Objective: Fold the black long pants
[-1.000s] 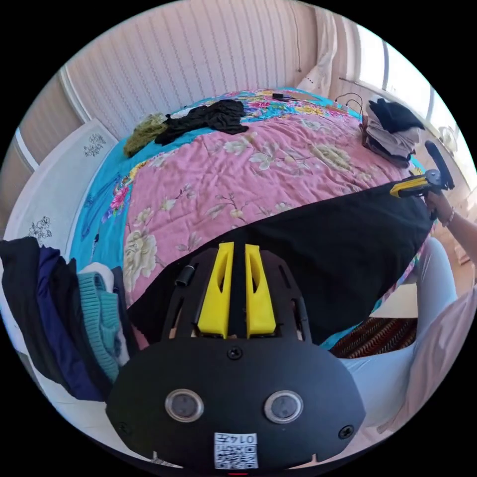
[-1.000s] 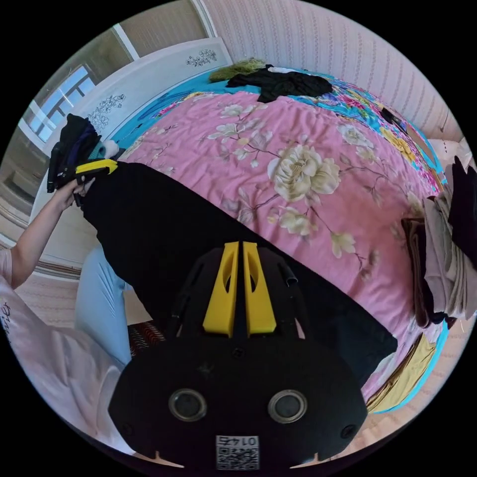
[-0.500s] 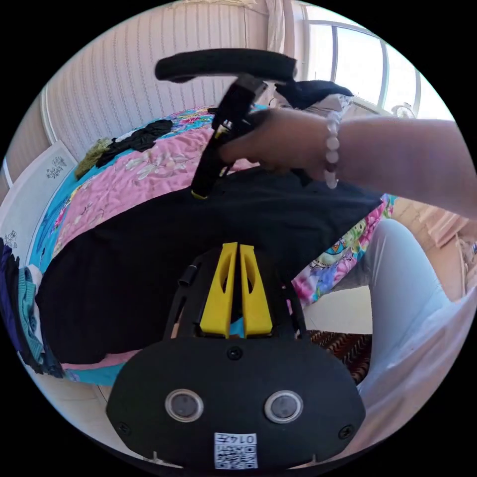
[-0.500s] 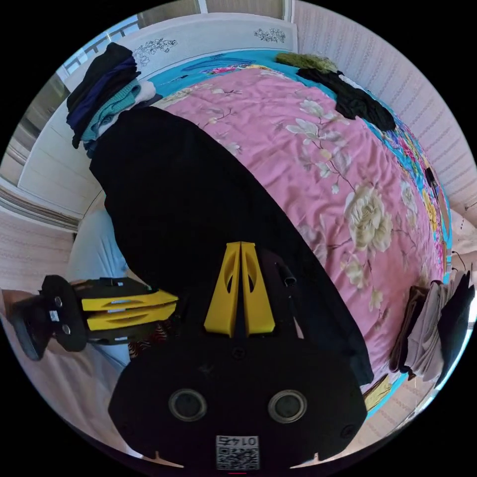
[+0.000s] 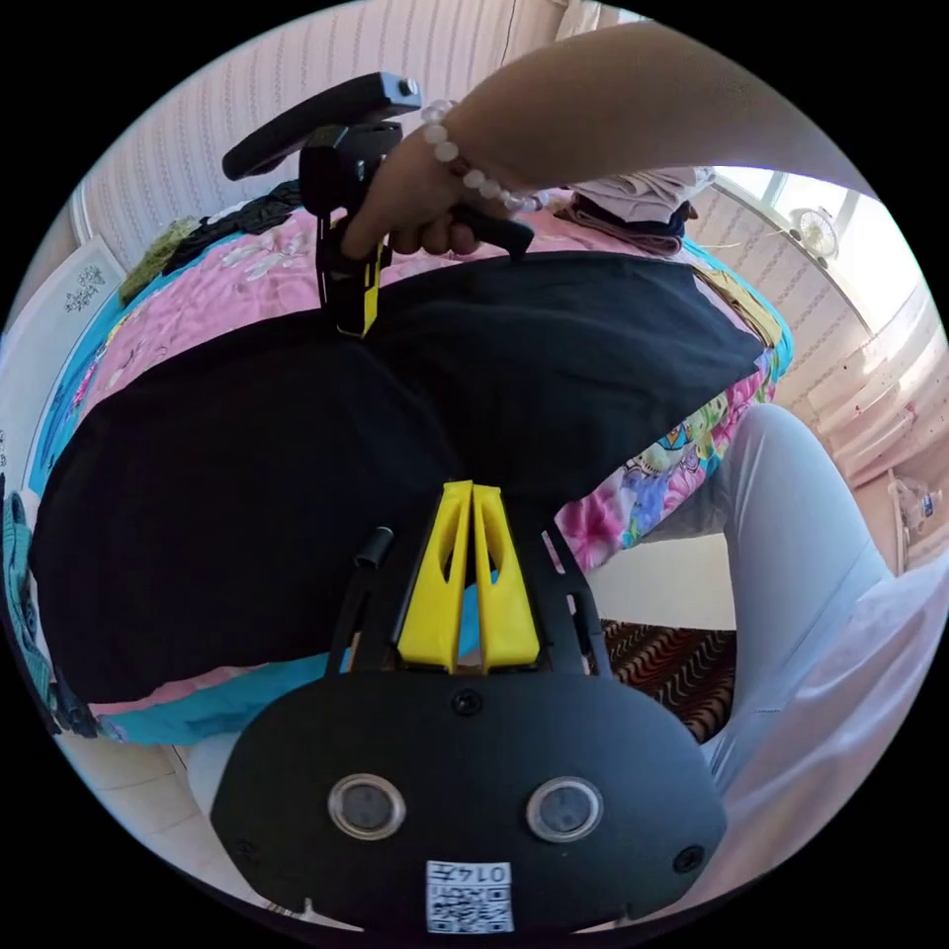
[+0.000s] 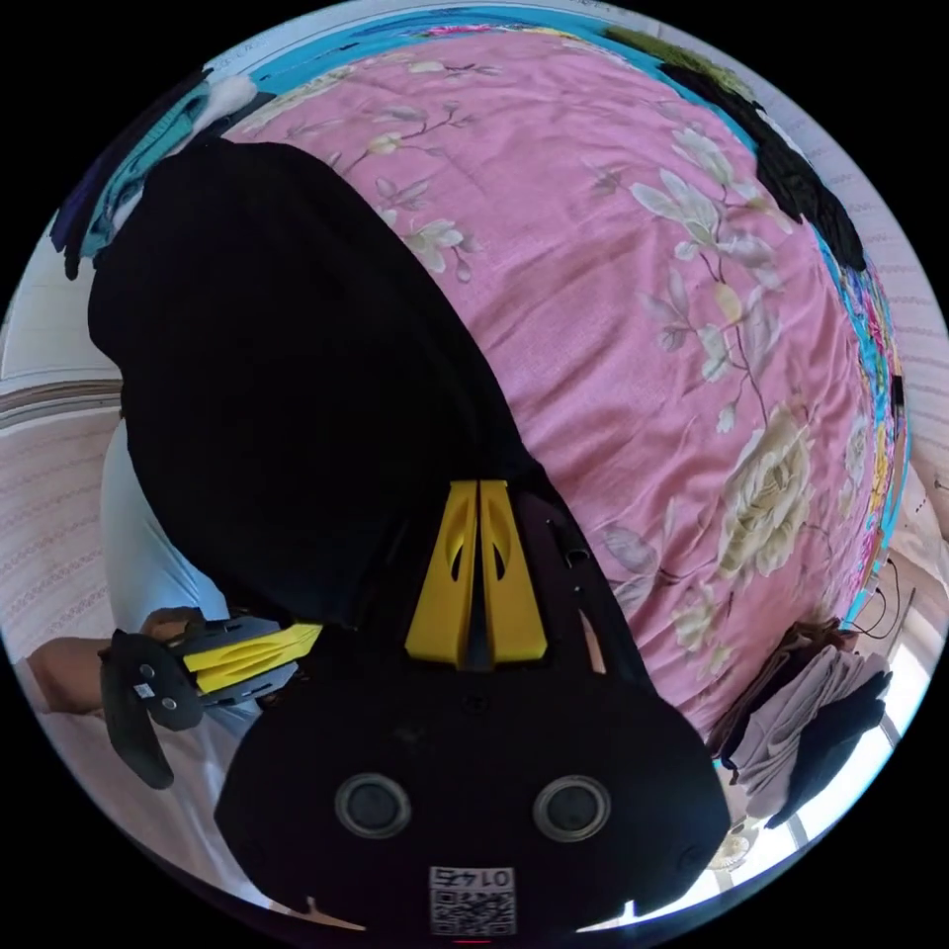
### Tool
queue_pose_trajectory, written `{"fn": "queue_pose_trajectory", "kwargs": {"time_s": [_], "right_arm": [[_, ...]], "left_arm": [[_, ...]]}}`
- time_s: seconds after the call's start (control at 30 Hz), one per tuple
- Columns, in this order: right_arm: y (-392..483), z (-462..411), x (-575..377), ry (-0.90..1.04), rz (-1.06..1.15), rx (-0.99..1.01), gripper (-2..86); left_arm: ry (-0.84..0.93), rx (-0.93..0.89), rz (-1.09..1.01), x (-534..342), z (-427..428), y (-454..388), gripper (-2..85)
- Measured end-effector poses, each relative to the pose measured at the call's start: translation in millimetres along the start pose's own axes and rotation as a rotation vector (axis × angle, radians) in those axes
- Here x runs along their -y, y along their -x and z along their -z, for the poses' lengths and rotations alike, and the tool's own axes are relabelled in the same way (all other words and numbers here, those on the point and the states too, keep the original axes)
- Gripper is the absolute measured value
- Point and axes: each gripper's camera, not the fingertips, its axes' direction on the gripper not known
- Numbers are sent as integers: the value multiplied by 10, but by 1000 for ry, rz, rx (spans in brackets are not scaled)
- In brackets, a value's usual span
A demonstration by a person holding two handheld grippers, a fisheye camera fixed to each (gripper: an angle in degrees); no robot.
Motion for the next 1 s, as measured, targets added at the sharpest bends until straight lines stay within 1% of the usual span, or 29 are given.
{"fn": "queue_pose_trajectory", "kwargs": {"time_s": [0.1,0.17,0.2,0.23,0.27,0.33,0.37,0.4,0.43,0.47,0.53,0.57,0.63,0.67,0.73,0.83,0.87,0.93,1.0], "right_arm": [[-103,36,-181,22,8,-13,-4],[-216,88,-386,-18,-14,10,-4],[-316,149,-600,-97,-59,44,-4],[-419,234,-904,-231,-121,97,-4],[-474,279,-1086,-306,-157,141,-4],[-694,385,-1934,-542,-322,326,-3],[-745,384,-2165,-578,-362,358,-2],[-847,355,-2628,-611,-445,398,-1],[-951,317,-3099,-631,-523,414,1],[-1007,300,-3338,-642,-560,417,2],[-1280,261,-4296,-678,-729,417,11],[-1352,260,-4534,-692,-770,412,18],[-1621,274,-5450,-760,-952,371,54],[-1681,273,-5663,-776,-997,358,65],[-1896,220,-6421,-803,-1179,308,92],[-2109,69,-7149,-789,-1365,283,123],[-2145,39,-7268,-789,-1388,290,126],[-2282,-81,-7663,-781,-1450,353,133],[-2383,-171,-7890,-775,-1455,434,135]], "left_arm": [[23,-20,-15,83,-74,-45,-10],[19,-59,-5,109,-66,-33,-10],[17,-64,-11,117,-46,-42,-10],[-7,-55,-27,119,33,-77,-10],[-54,-34,-39,101,146,-122,-10],[-88,-39,-46,73,273,-180,-10],[-79,-62,-37,69,308,-206,-10],[-71,-73,-32,71,317,-219,-10],[-61,-97,-25,82,325,-251,-10],[-58,-134,-20,105,320,-285,-10],[-49,-194,-39,184,298,-364,-10],[-40,-215,-63,271,278,-436,-10],[-28,-197,-92,449,241,-558,-10],[-38,-168,-116,595,219,-650,-9],[-47,-157,-165,862,166,-797,-9],[-40,-181,-244,1403,41,-1085,-6],[-51,-180,-279,1615,-14,-1220,-6],[-52,-172,-331,1943,-136,-1448,-5],[-41,-171,-389,2263,-292,-1696,-4]]}}
